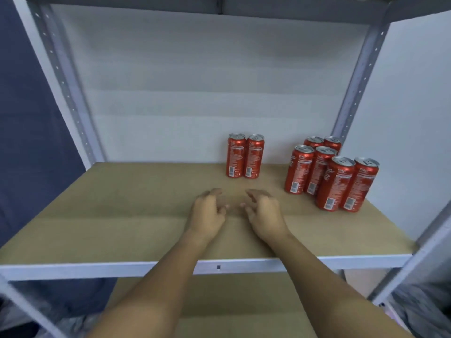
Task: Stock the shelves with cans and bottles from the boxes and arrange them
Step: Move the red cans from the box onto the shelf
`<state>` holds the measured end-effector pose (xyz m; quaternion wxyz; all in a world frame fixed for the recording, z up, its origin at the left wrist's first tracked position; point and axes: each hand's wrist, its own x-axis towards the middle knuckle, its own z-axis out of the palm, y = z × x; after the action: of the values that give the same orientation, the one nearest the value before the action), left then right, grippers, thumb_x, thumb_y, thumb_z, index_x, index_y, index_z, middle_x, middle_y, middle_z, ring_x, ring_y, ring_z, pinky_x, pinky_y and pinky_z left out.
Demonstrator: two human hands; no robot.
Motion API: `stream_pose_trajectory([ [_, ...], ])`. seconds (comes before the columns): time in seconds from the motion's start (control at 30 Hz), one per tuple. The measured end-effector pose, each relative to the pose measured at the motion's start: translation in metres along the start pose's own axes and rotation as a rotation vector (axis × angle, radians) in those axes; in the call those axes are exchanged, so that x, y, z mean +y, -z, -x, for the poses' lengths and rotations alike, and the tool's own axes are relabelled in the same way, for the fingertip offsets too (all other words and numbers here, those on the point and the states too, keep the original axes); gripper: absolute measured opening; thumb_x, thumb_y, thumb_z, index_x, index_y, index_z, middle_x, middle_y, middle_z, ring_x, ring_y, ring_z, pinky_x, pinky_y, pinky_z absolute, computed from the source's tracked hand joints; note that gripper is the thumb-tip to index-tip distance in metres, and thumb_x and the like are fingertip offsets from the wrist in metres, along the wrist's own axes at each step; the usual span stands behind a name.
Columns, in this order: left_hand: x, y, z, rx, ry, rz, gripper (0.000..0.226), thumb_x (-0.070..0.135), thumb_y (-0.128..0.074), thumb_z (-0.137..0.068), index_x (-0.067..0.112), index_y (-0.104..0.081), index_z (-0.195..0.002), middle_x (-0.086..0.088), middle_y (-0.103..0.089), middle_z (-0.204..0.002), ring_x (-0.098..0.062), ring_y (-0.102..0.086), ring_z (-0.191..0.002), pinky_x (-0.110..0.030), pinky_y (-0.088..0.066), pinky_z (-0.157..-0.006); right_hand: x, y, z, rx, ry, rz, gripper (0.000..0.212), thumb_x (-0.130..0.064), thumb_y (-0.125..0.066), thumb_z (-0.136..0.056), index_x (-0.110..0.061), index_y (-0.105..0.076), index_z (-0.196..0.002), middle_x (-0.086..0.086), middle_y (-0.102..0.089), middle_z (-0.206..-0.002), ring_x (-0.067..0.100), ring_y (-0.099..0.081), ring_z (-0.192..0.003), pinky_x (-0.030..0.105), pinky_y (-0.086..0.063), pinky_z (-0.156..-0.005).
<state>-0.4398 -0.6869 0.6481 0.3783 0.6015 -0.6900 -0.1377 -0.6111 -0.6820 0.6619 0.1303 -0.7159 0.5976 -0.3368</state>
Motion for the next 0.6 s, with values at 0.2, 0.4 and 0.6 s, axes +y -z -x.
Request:
stream_pose_trajectory([
  [0.2, -0.004, 0.031, 0.104, 0.122, -0.126, -0.074, 0.014, 0.011, -0.063, -0.086, 0.014, -0.071, -0.097, -0.002, -0.070, -0.096, -0.029, -0.063, -0.095, -0.038, -0.048, -0.085, -0.041, -0.019, 0.098, 0.076, 0.157, -0.062, 0.026, -0.005, -0.065, -0.087, -0.008, -0.070, -0.112, 0.007, -0.070, -0.100, 0.026, -0.065, -0.089, 0.036, -0.053, -0.085],
  [0.4, -0.056, 0.034, 0.212, 0.143, -0.145, -0.084, 0.011, 0.006, -0.067, -0.090, 0.015, -0.068, -0.097, 0.001, -0.063, -0.097, -0.022, -0.058, -0.095, -0.035, -0.048, -0.082, -0.036, -0.071, 0.183, -0.046, 0.176, -0.108, 0.016, -0.006, -0.067, -0.087, -0.013, -0.071, -0.101, 0.004, -0.069, -0.090, 0.020, -0.063, -0.081, 0.029, -0.048, -0.076],
  [0.6, -0.178, -0.034, 0.288, -0.110, 0.193, -0.120, 0.018, 0.001, -0.068, -0.085, 0.009, -0.071, -0.100, -0.007, -0.070, -0.097, -0.028, -0.066, -0.090, -0.034, -0.052, -0.080, 0.010, -0.178, 0.239, -0.416, -0.082, -0.028, 0.019, -0.014, -0.060, -0.093, -0.006, -0.075, -0.103, 0.013, -0.075, -0.096, 0.032, -0.069, -0.092, 0.036, -0.053, -0.084],
])
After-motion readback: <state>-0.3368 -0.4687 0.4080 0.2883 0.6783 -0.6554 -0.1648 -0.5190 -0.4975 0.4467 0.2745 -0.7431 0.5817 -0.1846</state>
